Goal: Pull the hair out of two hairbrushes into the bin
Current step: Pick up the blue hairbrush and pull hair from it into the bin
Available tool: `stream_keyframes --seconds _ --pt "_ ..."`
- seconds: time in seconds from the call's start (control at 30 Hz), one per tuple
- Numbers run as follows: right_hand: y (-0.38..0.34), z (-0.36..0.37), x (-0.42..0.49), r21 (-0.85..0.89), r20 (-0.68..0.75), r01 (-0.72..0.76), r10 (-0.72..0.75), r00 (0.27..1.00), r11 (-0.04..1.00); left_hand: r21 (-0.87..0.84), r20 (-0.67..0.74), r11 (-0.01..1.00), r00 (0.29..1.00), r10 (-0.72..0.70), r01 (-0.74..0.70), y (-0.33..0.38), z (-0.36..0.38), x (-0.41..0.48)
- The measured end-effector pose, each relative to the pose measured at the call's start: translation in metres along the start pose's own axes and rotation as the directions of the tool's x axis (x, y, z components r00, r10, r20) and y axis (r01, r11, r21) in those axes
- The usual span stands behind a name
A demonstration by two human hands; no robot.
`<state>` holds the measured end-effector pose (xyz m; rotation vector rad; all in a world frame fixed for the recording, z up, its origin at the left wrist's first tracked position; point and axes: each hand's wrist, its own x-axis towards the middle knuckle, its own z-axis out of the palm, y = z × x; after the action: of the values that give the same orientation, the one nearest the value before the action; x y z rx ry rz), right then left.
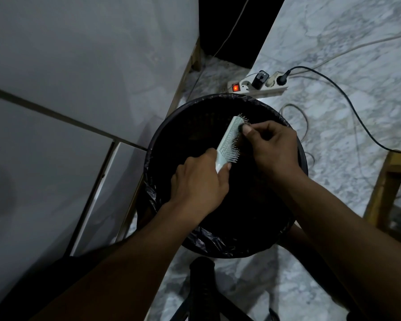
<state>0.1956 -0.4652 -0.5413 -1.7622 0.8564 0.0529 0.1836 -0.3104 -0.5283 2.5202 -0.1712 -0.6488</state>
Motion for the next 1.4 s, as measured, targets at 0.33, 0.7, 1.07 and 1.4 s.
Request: stream_keyframes --seconds 0.33,0.7,1.07,1.4 --pt "-0.005 0.007 -0.009 -0.019 0.25 0.193 -0.183 0.951 0.981 -0.082 -0.021 0.993 0.996 -0.086 0.084 -0.006 -0.001 0.006" --pt "-0.007 0.006 -0.001 0.511 0.177 -0.359 0.313 0.933 0.781 -0.097 -0.02 0.992 0.996 -0.087 0.084 -0.007 -0.003 0.008" --pt "-0.009 0.004 -0.002 0.38 0.107 -0.234 0.208 0.972 0.895 -0.134 -0.007 0.989 0.998 -0.059 0.058 -0.002 -0.003 0.008" --pt "-0.005 0.011 -0.008 0.039 0.187 0.045 -0.051 0.981 0.998 -0.124 -0.032 0.986 0.993 -0.114 0.11 -0.005 -0.005 0.009"
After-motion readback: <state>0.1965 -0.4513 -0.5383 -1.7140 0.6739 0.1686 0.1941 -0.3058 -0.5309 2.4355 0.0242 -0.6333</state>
